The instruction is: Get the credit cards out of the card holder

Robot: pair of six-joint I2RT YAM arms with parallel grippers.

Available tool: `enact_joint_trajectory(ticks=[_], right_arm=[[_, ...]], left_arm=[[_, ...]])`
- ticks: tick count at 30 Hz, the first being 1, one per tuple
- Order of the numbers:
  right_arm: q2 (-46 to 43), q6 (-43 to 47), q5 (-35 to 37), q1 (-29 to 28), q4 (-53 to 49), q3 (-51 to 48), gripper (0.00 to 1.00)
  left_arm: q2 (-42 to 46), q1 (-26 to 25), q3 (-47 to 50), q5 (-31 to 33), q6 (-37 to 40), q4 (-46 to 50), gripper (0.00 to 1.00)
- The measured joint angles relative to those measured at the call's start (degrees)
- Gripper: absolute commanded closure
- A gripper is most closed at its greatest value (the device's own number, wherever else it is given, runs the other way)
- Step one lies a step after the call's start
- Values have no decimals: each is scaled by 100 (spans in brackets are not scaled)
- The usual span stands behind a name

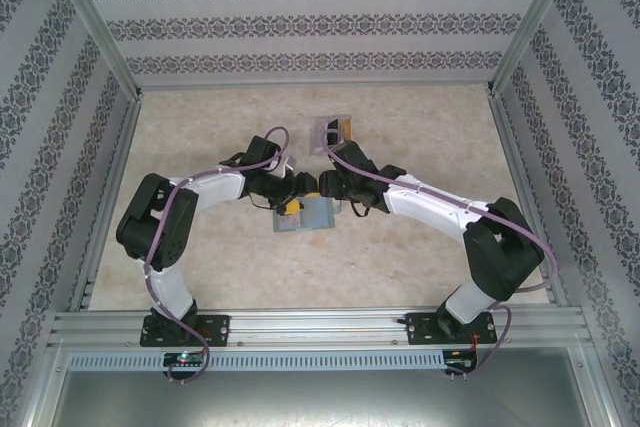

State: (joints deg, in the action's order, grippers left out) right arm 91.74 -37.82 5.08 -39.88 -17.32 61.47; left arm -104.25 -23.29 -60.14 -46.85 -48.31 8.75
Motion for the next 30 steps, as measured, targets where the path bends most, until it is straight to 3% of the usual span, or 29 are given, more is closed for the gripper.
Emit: enact_joint_trajectory(ticks=[5, 10, 16, 22, 30], right_arm=[[0, 2, -22, -2, 7, -9, 47], [116, 33, -168, -55, -2, 35, 48], [927, 138, -599, -297, -133, 605, 48], [1827, 310, -772, -632, -682, 1419, 41], [2459, 516, -505, -754, -1462, 2087, 33]], left_arm=[[-94, -2, 0, 48, 2, -20, 26], [17, 44, -37, 299, 101, 221, 32], [737, 446, -33, 1134, 461, 1185, 35], [1178, 656, -17, 1784, 713, 1812, 35], [1187, 745, 177, 2153, 785, 2114, 35]])
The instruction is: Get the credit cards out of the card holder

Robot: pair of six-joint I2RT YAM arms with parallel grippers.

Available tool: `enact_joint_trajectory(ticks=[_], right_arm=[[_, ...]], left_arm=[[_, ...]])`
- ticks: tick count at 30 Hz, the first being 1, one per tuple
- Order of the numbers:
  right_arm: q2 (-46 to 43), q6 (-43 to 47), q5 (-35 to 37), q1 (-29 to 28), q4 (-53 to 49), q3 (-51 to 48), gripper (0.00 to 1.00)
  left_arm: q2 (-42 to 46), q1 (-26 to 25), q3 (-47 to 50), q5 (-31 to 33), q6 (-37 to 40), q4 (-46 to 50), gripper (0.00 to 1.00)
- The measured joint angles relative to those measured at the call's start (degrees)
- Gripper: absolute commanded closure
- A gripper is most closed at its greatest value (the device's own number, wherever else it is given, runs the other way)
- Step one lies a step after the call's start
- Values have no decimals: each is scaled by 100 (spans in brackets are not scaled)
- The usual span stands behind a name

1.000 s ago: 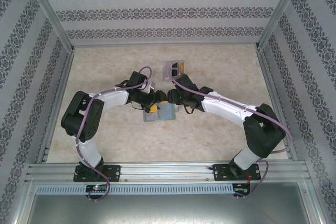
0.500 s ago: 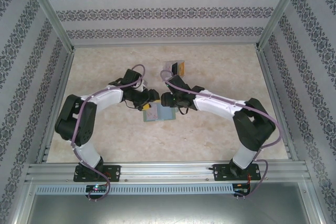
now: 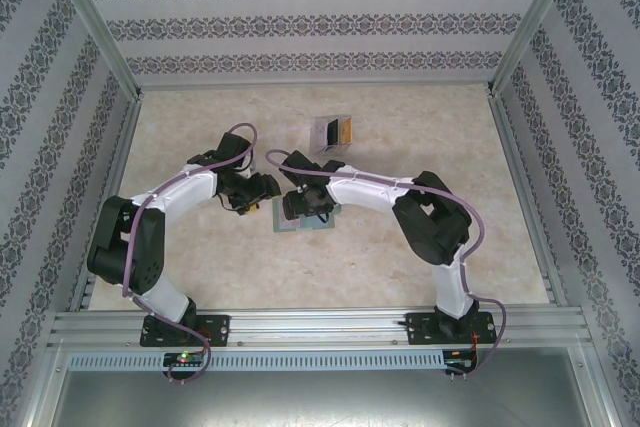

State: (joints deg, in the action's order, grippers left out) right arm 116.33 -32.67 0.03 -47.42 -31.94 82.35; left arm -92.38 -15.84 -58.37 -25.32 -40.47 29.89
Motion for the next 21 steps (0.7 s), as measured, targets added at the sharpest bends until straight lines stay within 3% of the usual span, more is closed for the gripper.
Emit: enact_joint_trajectory(ticks=[6, 11, 21], right_arm=[[258, 127, 256, -26, -302, 258, 35], [334, 155, 411, -48, -426, 341, 42], [372, 157, 474, -48, -474, 385, 47]], left_arm=[[0, 59, 63, 79, 24, 57, 35], [0, 59, 203, -15, 22, 50, 39], [-116, 59, 527, -883, -179, -640, 66]])
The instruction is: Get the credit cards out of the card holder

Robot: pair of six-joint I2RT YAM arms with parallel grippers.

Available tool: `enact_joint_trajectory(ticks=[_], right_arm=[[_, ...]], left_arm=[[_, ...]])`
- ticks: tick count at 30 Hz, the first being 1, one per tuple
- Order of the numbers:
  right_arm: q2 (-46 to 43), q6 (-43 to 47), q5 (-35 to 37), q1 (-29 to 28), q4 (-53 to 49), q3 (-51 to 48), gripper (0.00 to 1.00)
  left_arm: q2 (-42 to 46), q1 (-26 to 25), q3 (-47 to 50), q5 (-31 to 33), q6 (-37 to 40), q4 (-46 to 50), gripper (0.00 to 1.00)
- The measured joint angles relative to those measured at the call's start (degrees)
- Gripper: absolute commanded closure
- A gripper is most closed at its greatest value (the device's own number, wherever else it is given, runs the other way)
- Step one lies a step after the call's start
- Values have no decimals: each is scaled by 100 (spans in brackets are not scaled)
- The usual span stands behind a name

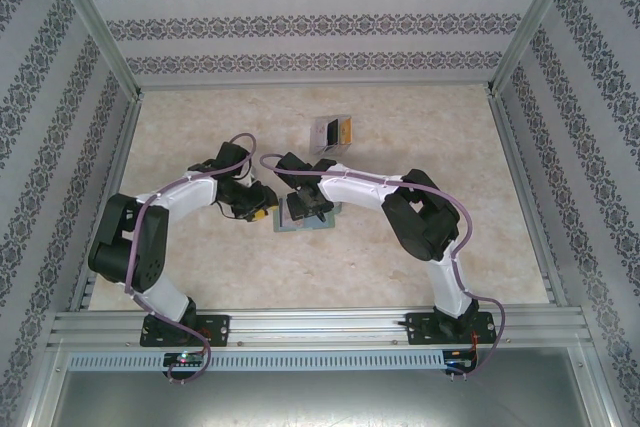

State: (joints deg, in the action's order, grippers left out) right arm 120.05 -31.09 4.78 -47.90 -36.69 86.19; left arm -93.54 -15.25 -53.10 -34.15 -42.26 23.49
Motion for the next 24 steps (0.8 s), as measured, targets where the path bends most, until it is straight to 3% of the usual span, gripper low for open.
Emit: enact_joint_trajectory(ticks=[9, 24], right_arm=[[-13, 2, -31, 13, 96, -52, 51], [-76, -2, -120, 55, 286, -184, 61]], left_arm=[[-444, -15, 11, -525, -83, -433, 70], [-726, -90, -59, -619, -76, -463, 72]])
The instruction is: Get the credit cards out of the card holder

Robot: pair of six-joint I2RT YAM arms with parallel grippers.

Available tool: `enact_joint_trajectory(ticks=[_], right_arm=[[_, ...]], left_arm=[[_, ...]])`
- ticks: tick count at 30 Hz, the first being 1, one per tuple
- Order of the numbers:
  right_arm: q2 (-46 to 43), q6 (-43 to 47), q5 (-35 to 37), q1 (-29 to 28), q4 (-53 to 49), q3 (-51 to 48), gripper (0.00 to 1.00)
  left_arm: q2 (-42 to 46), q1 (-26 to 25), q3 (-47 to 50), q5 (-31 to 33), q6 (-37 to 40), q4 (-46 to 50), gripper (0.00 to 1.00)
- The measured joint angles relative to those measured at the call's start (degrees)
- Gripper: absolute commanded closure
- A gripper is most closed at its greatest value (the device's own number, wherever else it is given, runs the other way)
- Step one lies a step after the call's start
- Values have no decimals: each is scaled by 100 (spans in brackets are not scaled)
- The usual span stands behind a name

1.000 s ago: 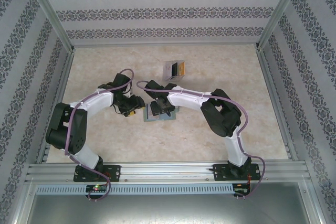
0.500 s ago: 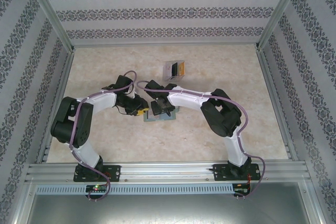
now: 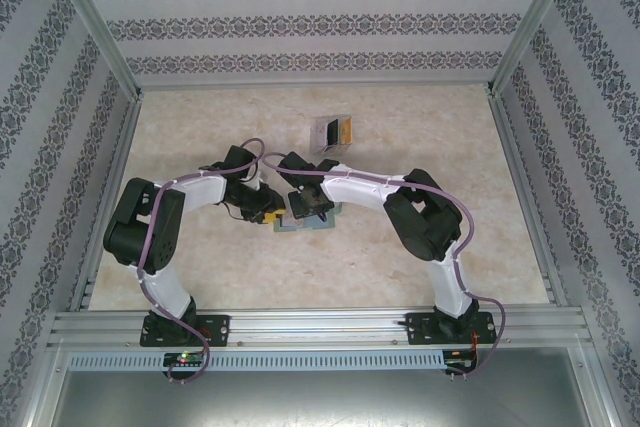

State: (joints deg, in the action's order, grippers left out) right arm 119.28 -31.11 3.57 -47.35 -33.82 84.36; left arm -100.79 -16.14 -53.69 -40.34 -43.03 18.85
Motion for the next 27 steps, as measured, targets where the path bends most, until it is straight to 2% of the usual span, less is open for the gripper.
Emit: enact_joint_trajectory(ticks=[27], right_arm=[[-164, -46, -439, 201, 334, -293, 64]], left_arm=[[-125, -262, -315, 446, 551, 387, 72]])
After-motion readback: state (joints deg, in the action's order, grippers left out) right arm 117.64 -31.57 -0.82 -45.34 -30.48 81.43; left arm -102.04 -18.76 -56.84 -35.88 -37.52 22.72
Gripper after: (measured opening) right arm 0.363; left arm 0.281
